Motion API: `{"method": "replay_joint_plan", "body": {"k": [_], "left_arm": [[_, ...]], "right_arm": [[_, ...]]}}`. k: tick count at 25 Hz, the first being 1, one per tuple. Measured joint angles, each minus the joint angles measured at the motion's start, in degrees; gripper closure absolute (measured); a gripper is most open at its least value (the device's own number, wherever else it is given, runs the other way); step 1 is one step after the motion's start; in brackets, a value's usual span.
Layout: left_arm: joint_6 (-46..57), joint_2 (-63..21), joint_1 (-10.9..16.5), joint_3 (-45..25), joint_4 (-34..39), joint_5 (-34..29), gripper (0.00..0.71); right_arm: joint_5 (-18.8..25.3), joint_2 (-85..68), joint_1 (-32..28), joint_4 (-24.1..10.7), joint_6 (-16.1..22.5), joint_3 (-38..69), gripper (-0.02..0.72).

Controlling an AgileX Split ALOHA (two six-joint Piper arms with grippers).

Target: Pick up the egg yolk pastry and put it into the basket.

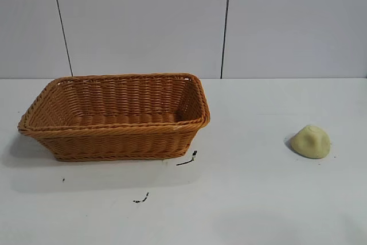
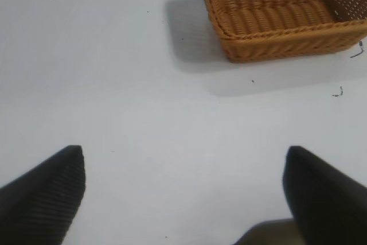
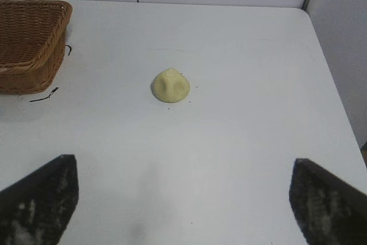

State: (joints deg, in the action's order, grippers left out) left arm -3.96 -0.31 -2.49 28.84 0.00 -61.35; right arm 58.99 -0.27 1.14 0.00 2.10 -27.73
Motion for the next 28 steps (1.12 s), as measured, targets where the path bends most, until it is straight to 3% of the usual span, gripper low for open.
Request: {"method": "replay_joint_plan", "body": {"k": [16, 24, 28], "left_arm": [[0.0, 0.0, 0.0, 0.0, 0.0, 0.0, 0.014], [0.0, 0.0, 0.0, 0.0, 0.0, 0.0, 0.014], [0.0, 0.0, 0.0, 0.0, 0.0, 0.0, 0.014]], "right_arm": [[0.13, 1.13, 0.0, 0.0, 0.0, -0.77, 0.01], [-0.23, 24.9, 0.0, 0.0, 0.0, -10.13, 0.01], [-2.45, 40.04, 0.0, -0.32, 0.0, -15.34, 0.01]]}}
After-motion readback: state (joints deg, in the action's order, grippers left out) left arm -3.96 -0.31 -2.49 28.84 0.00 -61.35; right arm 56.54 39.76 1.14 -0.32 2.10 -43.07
